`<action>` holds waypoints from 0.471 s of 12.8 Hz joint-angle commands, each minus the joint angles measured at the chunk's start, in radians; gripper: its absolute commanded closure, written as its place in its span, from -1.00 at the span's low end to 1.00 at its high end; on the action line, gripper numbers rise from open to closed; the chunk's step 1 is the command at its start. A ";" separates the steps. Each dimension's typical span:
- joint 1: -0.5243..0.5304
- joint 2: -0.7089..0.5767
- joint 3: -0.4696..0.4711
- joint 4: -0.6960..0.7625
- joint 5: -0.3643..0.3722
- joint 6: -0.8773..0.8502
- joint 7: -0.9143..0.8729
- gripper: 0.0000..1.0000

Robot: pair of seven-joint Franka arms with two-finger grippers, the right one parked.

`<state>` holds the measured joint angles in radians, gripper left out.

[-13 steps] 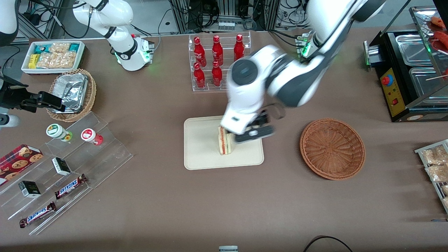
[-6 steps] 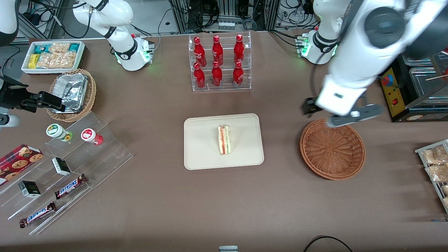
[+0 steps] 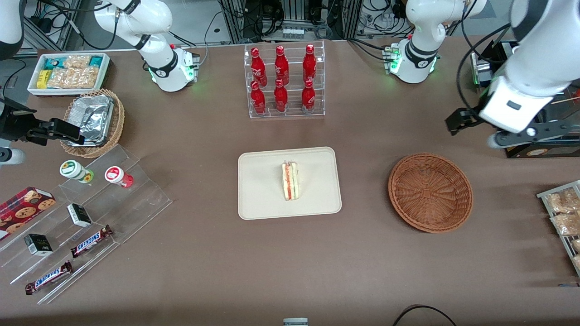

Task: Place sandwich from basket to tray

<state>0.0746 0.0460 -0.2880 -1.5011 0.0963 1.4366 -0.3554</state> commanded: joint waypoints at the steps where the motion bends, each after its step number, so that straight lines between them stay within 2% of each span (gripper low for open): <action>1: -0.104 -0.093 0.183 -0.083 -0.050 -0.002 0.100 -0.99; 3: -0.165 -0.126 0.281 -0.119 -0.066 0.002 0.122 -0.99; 6: -0.168 -0.112 0.290 -0.104 -0.076 0.033 0.128 -0.99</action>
<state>-0.0699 -0.0497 -0.0136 -1.5835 0.0404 1.4413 -0.2348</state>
